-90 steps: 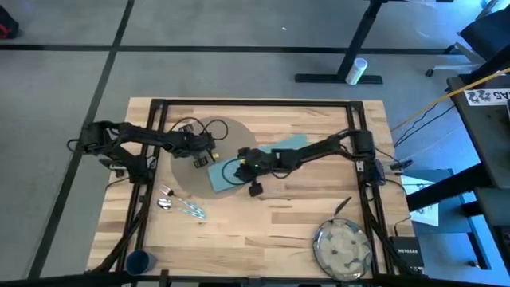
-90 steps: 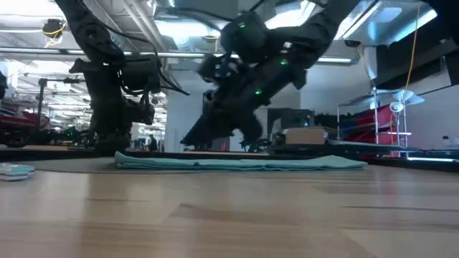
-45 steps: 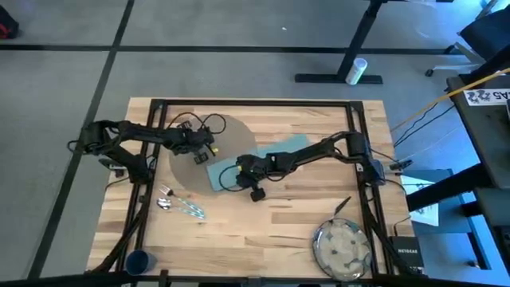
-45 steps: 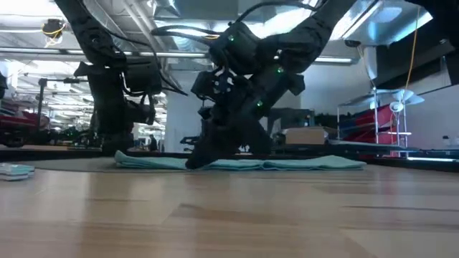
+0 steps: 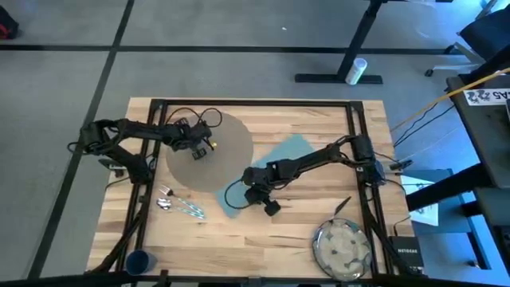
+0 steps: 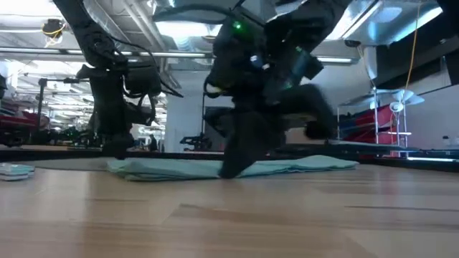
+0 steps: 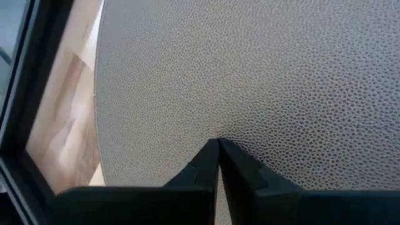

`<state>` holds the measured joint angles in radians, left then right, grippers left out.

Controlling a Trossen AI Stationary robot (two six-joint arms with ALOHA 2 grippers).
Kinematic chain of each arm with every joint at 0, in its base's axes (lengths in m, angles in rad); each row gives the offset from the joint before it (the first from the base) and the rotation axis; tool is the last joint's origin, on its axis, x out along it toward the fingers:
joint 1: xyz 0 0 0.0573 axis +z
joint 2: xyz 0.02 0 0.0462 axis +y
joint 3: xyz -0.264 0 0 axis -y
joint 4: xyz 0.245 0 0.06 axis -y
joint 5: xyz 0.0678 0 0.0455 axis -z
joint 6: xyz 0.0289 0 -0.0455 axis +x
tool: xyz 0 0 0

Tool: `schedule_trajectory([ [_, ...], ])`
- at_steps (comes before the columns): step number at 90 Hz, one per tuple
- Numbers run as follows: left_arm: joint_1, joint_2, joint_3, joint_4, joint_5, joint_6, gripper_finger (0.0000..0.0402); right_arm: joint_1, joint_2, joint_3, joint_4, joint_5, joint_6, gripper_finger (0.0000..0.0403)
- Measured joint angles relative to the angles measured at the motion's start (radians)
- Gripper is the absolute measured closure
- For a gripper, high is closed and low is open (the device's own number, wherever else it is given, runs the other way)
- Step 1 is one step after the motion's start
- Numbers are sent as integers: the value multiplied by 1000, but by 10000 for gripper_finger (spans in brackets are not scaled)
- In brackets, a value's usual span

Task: Set table place
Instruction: Fold the blue table napkin

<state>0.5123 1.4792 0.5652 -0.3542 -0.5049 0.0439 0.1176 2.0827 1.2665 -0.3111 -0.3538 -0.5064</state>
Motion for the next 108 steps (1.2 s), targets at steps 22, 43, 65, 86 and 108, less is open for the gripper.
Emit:
schedule_trajectory([
  [22, 19, 0, 0, 0, 5, 16, 401, 52, -75, -6, -200, 0, -96, 403],
  [43, 22, -1, 0, 5, 31, 15, 401, 67, -160, -68, -163, 50, -154, 403],
  [65, 22, -1, 0, 49, 73, 14, 401, 45, -278, -270, 40, 90, -121, 403],
  [86, 19, -1, 0, 103, 152, 9, 401, -22, -429, -500, 364, 291, -33, 403],
  [108, 19, -1, -1, 112, 162, 17, 401, -147, -489, -586, 496, 569, 58, 403],
])
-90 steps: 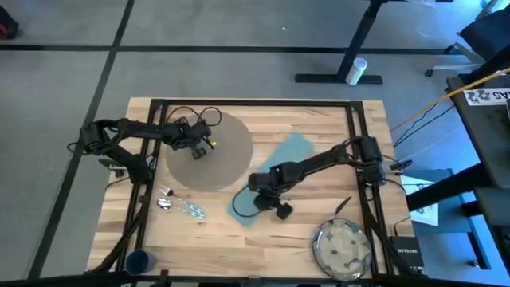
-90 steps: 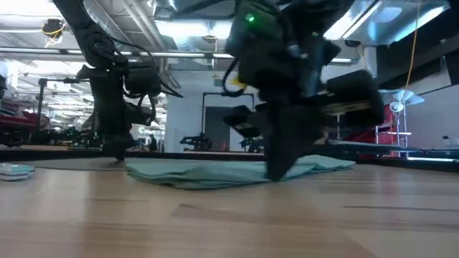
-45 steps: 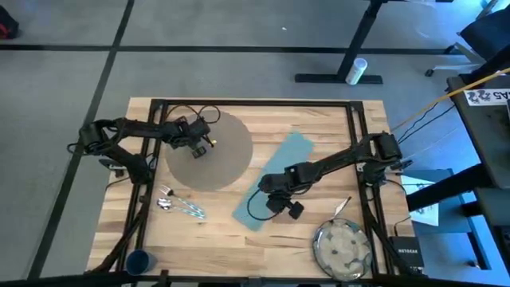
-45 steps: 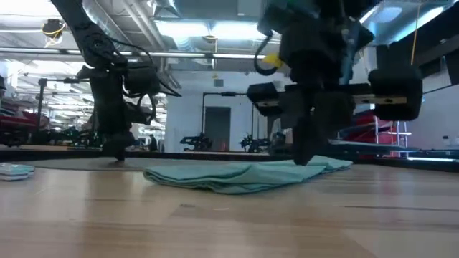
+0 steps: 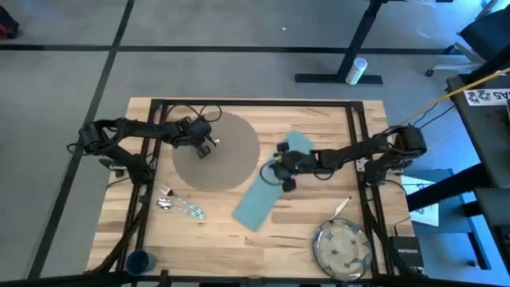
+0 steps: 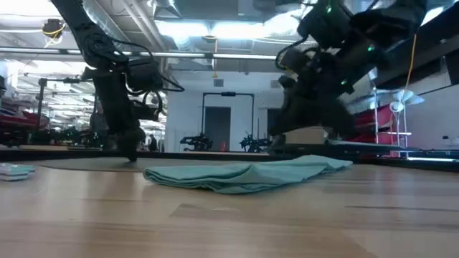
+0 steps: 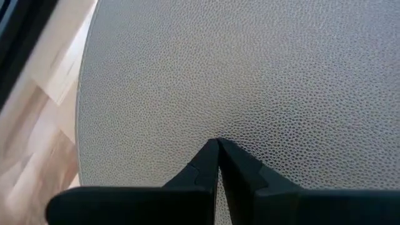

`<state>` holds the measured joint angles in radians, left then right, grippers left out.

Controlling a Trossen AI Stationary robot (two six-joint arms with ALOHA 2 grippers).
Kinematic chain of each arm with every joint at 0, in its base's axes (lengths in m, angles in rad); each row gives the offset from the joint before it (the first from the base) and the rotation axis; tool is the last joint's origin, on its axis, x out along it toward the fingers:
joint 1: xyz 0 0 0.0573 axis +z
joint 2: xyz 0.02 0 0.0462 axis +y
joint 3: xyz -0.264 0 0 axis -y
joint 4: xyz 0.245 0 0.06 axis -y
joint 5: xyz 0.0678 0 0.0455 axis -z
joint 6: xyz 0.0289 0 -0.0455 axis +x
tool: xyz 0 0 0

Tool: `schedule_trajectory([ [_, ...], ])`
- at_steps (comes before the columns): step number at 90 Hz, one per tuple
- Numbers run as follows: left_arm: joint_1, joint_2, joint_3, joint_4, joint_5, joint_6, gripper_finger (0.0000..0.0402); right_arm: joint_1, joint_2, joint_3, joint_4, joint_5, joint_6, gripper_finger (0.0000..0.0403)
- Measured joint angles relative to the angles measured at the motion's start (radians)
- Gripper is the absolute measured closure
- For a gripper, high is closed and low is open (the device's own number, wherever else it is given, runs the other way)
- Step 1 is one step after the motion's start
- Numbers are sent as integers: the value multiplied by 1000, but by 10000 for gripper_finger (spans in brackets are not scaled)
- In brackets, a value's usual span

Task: Set table place
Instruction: Fold the blue table napkin

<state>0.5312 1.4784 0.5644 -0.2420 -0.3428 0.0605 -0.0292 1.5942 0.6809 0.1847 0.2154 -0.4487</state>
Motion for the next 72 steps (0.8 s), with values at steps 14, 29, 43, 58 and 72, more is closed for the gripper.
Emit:
schedule_trajectory([
  [14, 0, 0, 0, -2, 0, 0, 401, -75, 33, 0, -29, -41, 65, 403],
  [29, 0, 0, 0, -3, -1, 2, 401, -90, 31, 1, -144, 39, 114, 403],
  [43, 0, 0, 0, -3, -2, 2, 401, -89, -4, 2, -207, 140, 172, 403],
  [58, 0, 0, 0, -3, -3, 0, 401, -111, -14, 2, -338, 268, 257, 403],
  [72, 0, 1, 0, -3, -4, 0, 401, -144, -13, -2, -446, 324, 329, 403],
])
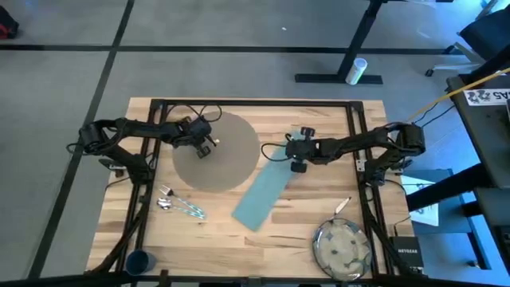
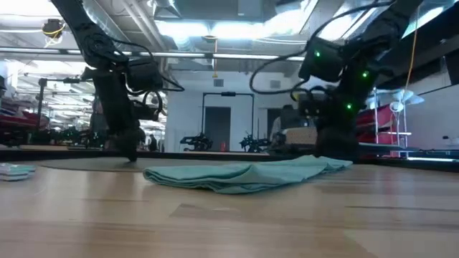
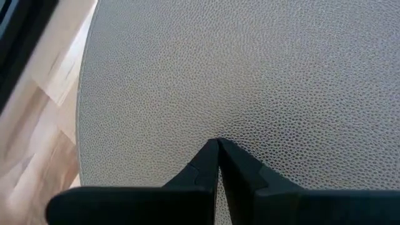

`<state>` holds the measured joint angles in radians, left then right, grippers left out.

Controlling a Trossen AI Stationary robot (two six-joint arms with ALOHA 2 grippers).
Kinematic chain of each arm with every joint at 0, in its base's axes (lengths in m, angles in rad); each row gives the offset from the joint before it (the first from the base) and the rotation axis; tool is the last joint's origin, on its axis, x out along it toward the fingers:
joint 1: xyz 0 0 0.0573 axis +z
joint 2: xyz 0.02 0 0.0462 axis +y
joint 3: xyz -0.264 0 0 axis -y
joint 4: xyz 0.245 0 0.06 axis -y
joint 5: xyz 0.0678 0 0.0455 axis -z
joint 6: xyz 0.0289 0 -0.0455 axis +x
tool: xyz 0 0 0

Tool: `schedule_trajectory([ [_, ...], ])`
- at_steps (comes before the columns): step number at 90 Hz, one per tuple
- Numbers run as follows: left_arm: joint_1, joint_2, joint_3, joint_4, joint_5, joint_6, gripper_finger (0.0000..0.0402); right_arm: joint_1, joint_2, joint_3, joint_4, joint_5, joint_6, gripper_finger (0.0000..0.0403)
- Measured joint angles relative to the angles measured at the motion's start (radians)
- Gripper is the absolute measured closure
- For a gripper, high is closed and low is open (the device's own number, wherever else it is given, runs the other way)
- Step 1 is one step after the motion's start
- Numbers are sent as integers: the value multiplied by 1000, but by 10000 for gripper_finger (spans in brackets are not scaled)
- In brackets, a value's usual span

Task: Set table place
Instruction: Fold the blue table napkin

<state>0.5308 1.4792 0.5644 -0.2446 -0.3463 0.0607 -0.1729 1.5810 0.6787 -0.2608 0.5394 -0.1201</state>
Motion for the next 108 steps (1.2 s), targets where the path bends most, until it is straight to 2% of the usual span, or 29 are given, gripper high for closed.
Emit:
schedule_trajectory([
  [25, 0, 0, 0, 1, 0, -6, 401, -71, 15, -3, 113, -168, -92, 403],
  [61, 0, 0, 0, 2, 0, -5, 402, -137, 76, 0, 161, -224, -96, 403],
  [85, 0, 0, 0, 5, -1, -4, 402, -151, 134, 0, 330, -251, -206, 403],
  [108, 0, 0, -1, 22, 1, -4, 402, -223, 182, -1, 512, -474, -302, 403],
])
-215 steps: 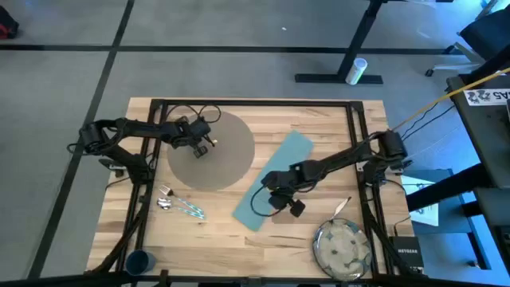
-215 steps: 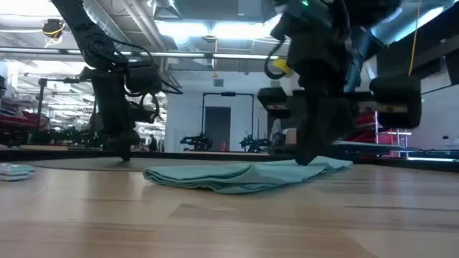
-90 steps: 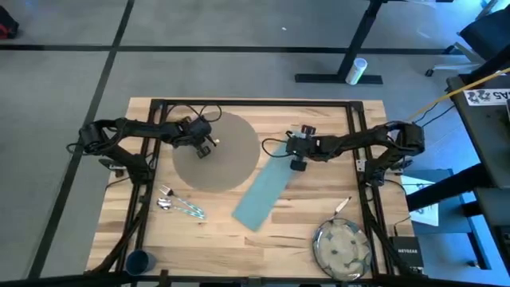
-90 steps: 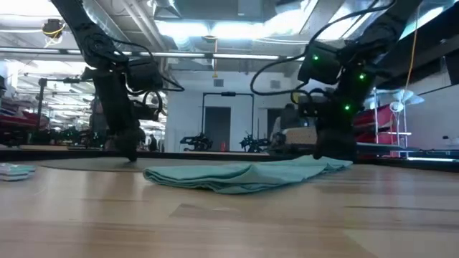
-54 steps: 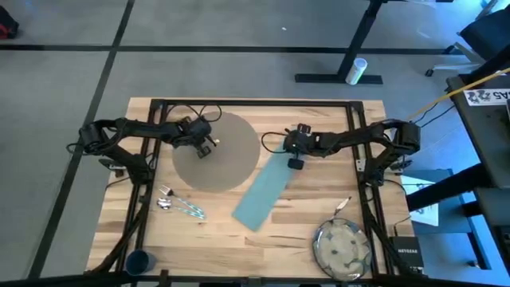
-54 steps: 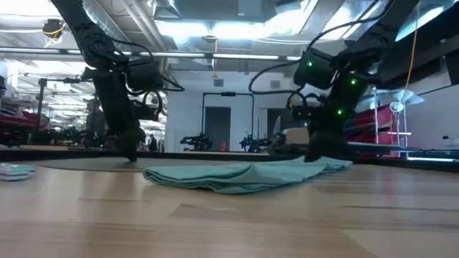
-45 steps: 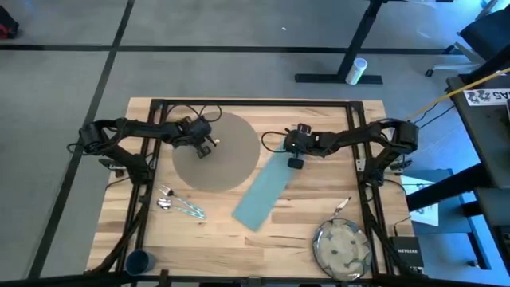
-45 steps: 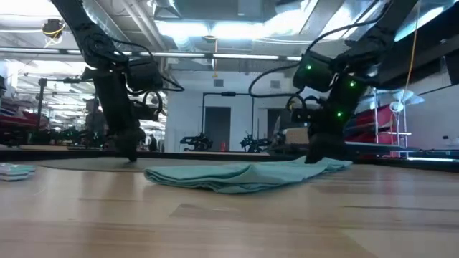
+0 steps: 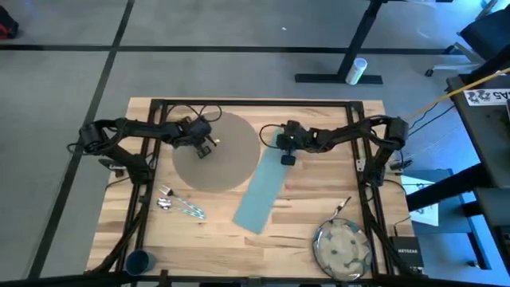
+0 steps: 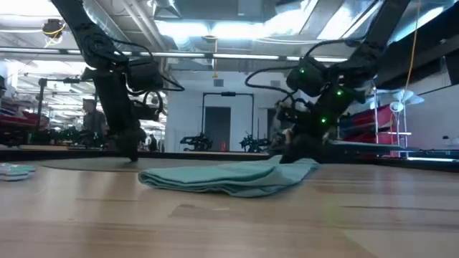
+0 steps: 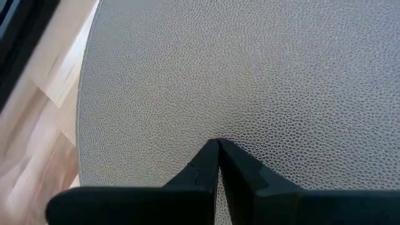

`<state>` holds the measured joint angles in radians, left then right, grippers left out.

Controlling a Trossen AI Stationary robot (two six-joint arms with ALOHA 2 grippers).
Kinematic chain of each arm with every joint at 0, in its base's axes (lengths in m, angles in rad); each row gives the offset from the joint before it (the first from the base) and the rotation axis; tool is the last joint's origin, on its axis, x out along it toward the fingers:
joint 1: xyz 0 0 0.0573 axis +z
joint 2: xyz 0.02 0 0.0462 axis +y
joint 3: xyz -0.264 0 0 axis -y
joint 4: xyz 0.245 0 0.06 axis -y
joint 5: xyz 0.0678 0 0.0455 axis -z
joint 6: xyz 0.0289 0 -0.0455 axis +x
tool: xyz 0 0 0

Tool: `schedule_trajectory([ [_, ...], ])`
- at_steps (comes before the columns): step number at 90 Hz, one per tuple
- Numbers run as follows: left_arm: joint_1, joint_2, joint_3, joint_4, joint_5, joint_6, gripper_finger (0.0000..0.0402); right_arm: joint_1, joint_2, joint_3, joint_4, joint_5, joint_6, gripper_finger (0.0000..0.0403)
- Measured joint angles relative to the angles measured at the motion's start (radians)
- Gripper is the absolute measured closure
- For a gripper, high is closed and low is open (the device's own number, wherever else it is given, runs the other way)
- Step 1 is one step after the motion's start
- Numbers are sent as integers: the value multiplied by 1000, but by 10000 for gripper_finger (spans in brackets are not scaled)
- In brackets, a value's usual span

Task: Set table place
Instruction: Fold the blue table napkin

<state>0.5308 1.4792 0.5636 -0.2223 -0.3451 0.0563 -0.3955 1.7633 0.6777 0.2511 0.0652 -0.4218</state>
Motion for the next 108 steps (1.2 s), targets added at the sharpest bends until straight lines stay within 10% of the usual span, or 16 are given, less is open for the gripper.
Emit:
schedule_trajectory([
  [35, 0, 0, 0, -1, 0, 4, 402, -5, -118, -2, -77, -146, -2, 403],
  [57, -40, 0, 0, -3, -2, 4, 402, 216, -132, -2, -86, -323, 3, 403],
  [84, -57, 0, 0, -1, 1, 4, 402, 515, -127, -1, -30, -258, 21, 403],
  [108, -33, 0, 0, 4, 9, 4, 402, 552, -79, 0, 33, -189, 74, 403],
])
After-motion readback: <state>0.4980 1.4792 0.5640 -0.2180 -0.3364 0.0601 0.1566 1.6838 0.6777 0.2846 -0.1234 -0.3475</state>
